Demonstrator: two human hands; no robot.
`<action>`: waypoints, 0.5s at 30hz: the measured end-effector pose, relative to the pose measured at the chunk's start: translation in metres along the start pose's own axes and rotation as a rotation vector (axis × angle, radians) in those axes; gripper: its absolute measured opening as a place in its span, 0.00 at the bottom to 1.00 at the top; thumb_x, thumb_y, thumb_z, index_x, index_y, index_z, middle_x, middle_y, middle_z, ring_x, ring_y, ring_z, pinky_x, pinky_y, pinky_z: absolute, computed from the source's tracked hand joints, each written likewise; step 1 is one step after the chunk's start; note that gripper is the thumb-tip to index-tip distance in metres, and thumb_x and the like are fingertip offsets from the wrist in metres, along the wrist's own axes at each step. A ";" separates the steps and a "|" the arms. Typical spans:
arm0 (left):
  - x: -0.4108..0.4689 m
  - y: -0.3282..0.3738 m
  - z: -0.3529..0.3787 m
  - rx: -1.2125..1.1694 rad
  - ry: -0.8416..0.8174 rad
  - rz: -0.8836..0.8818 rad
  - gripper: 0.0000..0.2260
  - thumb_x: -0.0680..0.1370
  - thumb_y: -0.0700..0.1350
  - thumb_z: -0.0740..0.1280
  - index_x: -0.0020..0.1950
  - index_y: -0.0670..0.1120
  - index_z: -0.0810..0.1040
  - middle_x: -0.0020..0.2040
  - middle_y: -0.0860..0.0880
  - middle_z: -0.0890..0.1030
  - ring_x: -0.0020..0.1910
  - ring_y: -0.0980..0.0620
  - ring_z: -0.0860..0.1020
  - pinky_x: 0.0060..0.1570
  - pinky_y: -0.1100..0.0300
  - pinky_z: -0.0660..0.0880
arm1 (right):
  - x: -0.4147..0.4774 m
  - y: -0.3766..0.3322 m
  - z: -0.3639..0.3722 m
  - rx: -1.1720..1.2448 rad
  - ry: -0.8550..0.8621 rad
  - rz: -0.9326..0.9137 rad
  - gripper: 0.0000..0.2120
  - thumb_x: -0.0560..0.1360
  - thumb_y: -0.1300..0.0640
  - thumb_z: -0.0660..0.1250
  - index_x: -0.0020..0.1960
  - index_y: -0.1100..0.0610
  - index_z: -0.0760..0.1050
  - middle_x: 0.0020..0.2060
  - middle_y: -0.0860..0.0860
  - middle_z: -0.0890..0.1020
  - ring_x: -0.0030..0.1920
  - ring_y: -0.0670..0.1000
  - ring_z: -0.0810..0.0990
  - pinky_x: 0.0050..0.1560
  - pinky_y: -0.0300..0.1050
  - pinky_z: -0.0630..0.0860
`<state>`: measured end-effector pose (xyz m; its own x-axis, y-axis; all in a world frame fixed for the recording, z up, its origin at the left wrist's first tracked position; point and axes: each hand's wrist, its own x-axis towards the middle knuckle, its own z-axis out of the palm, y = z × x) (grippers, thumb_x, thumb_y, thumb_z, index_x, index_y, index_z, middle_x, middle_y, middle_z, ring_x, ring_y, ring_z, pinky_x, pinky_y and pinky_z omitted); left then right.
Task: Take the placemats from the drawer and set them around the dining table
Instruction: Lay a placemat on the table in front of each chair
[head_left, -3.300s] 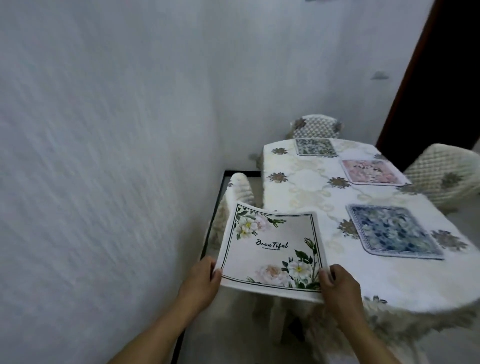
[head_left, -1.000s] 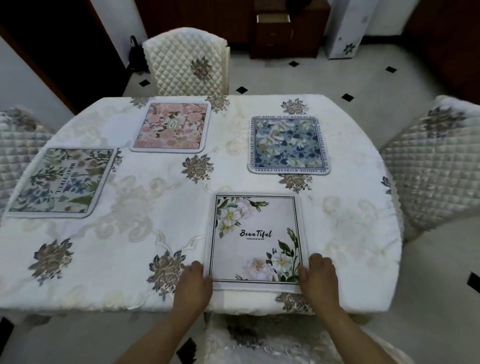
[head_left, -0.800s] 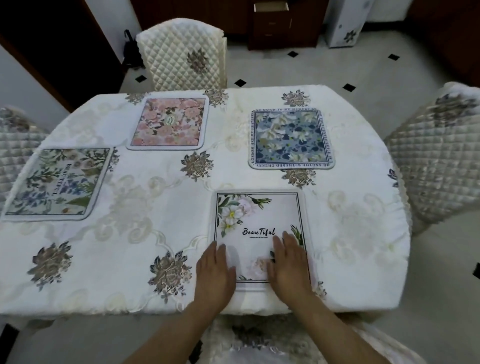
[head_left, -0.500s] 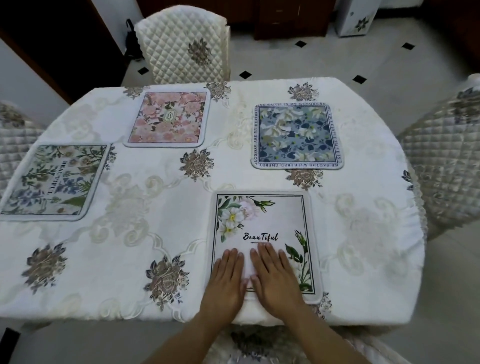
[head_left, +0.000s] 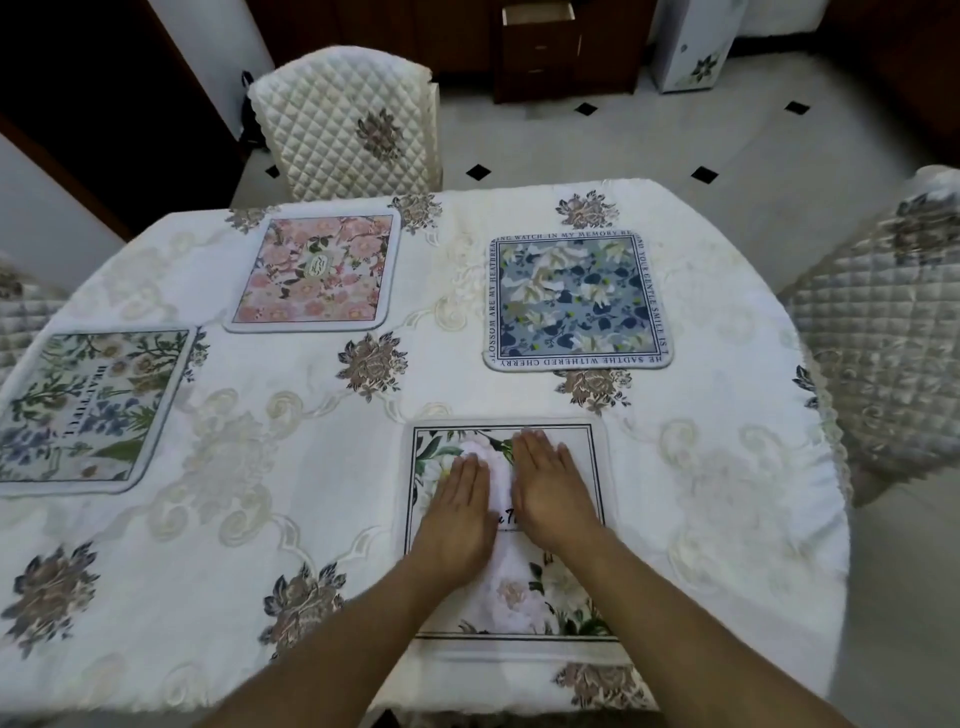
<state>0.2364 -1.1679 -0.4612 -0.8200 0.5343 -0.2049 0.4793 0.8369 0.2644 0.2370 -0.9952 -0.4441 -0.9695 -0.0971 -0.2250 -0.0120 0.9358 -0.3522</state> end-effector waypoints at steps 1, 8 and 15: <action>0.024 0.000 -0.006 0.026 -0.050 -0.011 0.29 0.80 0.50 0.50 0.75 0.33 0.54 0.76 0.33 0.56 0.75 0.35 0.55 0.75 0.44 0.52 | 0.017 -0.002 -0.007 -0.015 -0.055 0.014 0.30 0.80 0.52 0.50 0.78 0.61 0.47 0.79 0.55 0.50 0.78 0.55 0.47 0.77 0.54 0.44; 0.080 -0.014 -0.020 0.138 -0.181 -0.064 0.30 0.81 0.55 0.45 0.77 0.37 0.44 0.78 0.37 0.46 0.77 0.40 0.45 0.76 0.45 0.47 | 0.039 -0.003 -0.019 -0.065 -0.200 0.036 0.31 0.81 0.50 0.50 0.79 0.58 0.44 0.79 0.53 0.46 0.78 0.52 0.44 0.77 0.54 0.46; 0.034 -0.062 -0.035 0.145 -0.164 -0.195 0.34 0.78 0.57 0.42 0.77 0.35 0.45 0.78 0.35 0.47 0.77 0.37 0.47 0.75 0.45 0.51 | 0.013 0.055 -0.038 -0.063 -0.161 0.135 0.30 0.80 0.56 0.48 0.79 0.59 0.42 0.79 0.54 0.44 0.78 0.52 0.42 0.77 0.52 0.44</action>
<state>0.1676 -1.2056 -0.4517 -0.8454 0.3637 -0.3911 0.3666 0.9277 0.0702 0.2142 -0.9327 -0.4321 -0.9119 -0.0172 -0.4101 0.0956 0.9628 -0.2528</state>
